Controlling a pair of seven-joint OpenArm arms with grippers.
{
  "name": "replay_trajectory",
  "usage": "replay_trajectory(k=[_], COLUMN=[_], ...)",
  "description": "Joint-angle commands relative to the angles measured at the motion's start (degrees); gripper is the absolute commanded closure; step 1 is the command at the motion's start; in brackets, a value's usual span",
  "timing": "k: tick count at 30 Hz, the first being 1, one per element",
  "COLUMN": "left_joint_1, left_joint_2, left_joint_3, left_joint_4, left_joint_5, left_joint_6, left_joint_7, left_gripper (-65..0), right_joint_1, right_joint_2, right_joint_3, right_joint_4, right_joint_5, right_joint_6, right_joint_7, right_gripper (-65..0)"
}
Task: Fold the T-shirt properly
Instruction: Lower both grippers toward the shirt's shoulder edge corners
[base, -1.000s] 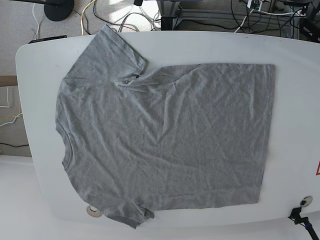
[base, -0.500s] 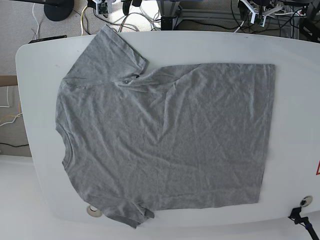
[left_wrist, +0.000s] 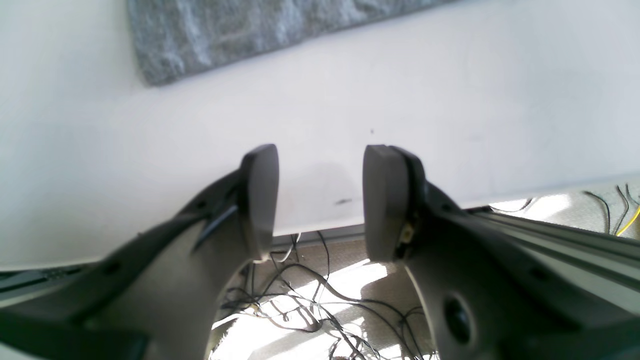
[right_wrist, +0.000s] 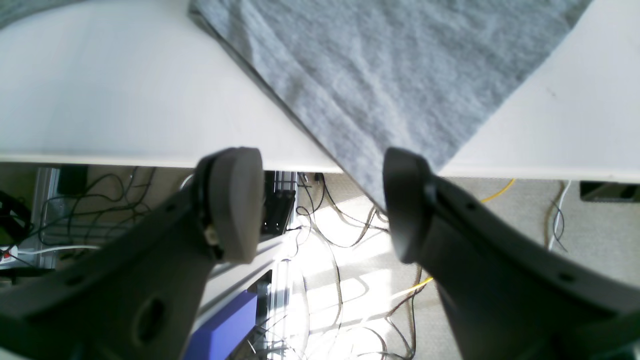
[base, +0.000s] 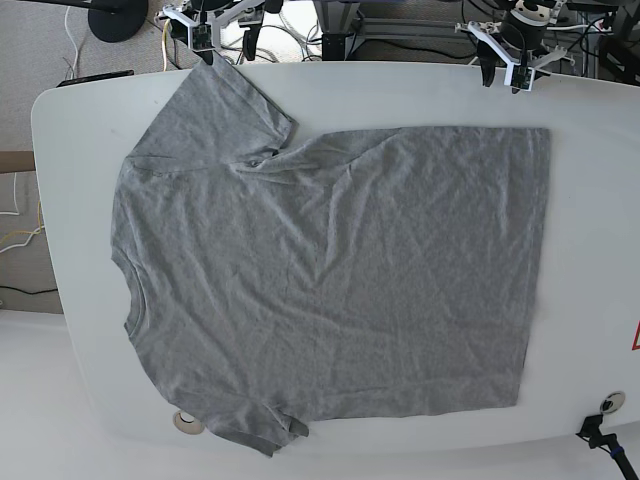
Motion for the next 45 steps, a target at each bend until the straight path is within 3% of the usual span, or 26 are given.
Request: replay_trajectory(k=[1,6,13,17,24,29,33,45], left_joint_1=[-0.5,-4.2,-8.5,-8.8,-8.8,-8.9,-10.1,-11.7], left_joint_2=[-0.3,-0.3,-0.3,-2.3,-2.3,-2.0,-2.0,-6.8], left_joint_3=[-0.4,-1.1,-5.4,-6.6,-7.1,-7.1,-7.1,-7.9], left_joint_4=[1.0,0.9,0.7,0.6,0.6,0.5,0.5,-5.5], left_joint_5=[-0.1,-1.6,-13.9,-20.0,-21.2,-21.2,-22.5,-39.1], left_joint_6=[0.3,0.2,0.2,-3.6,-5.9,-6.3,-7.0,-7.1], left_joint_7=[-1.0,-1.0,-0.6,-0.6,-0.6,-0.6,-0.6,-0.6], left_gripper=[-25.4,-25.7,-25.8,-25.8,-25.8,-25.8,-25.6,-25.4], right_joint_1=[0.3,3.5,7.2,7.7,10.1,10.9,12.2,13.4], right_joint_2=[0.1,-0.1,0.1,0.7,4.2,6.0,5.6,5.6], right_joint_3=[0.3,1.9,8.1,14.5,23.6,26.2,27.3,26.8], right_joint_4=[1.3,1.0,1.1,1.2,1.1,0.9,0.2,-5.1], right_joint_5=[0.2,2.6,17.2,29.5,47.9,55.6,57.4,57.4], right_joint_6=[-0.1,-0.1,0.4,4.9,6.8,6.8,6.8,6.8], right_joint_7=[1.6,1.1,-5.6,-10.8,-21.9,-26.5,-30.6,-31.0], right_gripper=[-37.3,-37.3,-37.3,-37.3,-37.3,-37.3,-37.3,-37.3])
